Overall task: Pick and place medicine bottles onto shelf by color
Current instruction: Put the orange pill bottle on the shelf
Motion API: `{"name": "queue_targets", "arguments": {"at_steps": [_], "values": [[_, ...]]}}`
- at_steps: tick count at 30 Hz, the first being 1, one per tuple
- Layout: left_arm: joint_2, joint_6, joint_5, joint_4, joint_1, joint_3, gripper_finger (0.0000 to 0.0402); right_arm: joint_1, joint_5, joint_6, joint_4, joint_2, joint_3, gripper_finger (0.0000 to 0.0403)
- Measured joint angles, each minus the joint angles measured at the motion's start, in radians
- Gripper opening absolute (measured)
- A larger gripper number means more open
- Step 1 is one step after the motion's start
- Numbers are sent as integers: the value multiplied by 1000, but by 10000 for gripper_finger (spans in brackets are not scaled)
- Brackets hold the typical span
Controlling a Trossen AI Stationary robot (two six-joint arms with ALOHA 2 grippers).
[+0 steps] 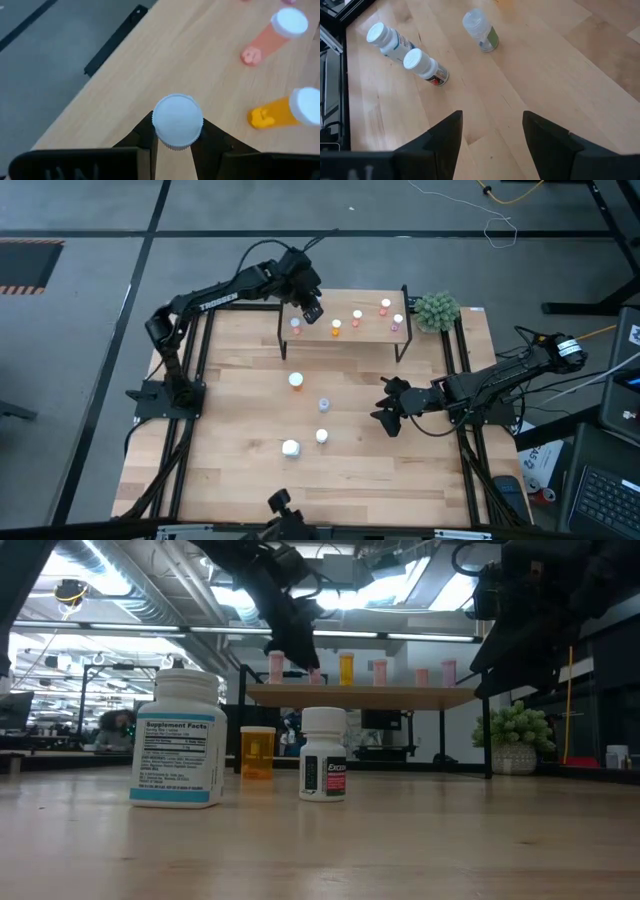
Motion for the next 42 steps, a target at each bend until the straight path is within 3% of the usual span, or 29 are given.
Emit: {"name": "queue_targets", "arguments": {"at_steps": [16, 29, 42], "values": [[6, -3, -78, -87, -22, 0, 76, 0, 0, -3, -5, 0, 0, 210], [6, 31, -136, -85, -51, 0, 151, 0, -8, -3, -5, 0, 0, 210], [5, 29, -159, -64, -51, 33, 173, 0, -11, -2, -5, 0, 0, 210]]}}
